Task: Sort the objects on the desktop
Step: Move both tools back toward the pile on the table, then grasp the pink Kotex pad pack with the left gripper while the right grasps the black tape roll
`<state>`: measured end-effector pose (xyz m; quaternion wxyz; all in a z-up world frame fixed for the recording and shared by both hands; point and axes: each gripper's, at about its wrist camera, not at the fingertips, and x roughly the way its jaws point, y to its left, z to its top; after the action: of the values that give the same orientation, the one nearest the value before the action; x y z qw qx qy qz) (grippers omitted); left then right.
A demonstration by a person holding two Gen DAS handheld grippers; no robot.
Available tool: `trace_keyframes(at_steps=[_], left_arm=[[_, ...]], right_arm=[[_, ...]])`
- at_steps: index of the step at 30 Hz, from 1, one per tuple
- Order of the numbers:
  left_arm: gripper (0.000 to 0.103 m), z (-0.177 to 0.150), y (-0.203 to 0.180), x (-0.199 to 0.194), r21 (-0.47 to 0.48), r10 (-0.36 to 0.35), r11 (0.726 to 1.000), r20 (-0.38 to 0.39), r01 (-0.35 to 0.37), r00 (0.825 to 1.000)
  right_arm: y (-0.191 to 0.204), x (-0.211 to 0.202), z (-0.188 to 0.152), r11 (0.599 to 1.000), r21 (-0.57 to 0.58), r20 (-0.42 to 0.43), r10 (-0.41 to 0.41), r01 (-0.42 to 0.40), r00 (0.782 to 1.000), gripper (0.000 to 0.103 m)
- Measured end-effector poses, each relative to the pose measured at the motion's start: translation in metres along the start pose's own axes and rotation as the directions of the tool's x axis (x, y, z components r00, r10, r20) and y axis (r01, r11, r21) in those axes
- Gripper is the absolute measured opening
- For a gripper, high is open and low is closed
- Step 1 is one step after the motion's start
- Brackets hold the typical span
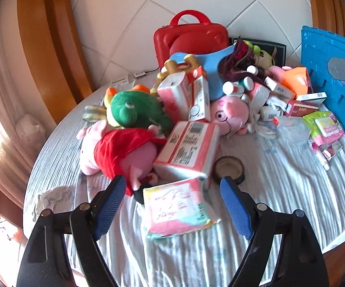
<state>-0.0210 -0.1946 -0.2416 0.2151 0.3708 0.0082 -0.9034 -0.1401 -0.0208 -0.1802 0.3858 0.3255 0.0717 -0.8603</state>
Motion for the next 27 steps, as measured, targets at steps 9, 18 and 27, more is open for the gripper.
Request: trace_keyframes(at_steps=[9,18,27], left_arm=[[0.081,-0.026,0.022,0.031,-0.079,-0.067,0.995,-0.075,0.061,0.995],[0.081,-0.026,0.004,0.071,-0.064,-0.099,0.994,-0.163,0.089,0.982],[0.081,-0.03,0.006,0.095,-0.052,-0.098,0.995,-0.203,0.089,0.974]], right_arm=[[0.029,0.085,-0.042,0.996,-0.074,-0.197,0.031,-0.046,0.98,0.102],[0.035,0.137,-0.052,0.982,-0.148,-0.288,0.07,-0.117,0.955,0.102],[0.048,0.194,-0.068,0.956,-0.246,-0.402,0.048,-0.159,0.914,0.085]])
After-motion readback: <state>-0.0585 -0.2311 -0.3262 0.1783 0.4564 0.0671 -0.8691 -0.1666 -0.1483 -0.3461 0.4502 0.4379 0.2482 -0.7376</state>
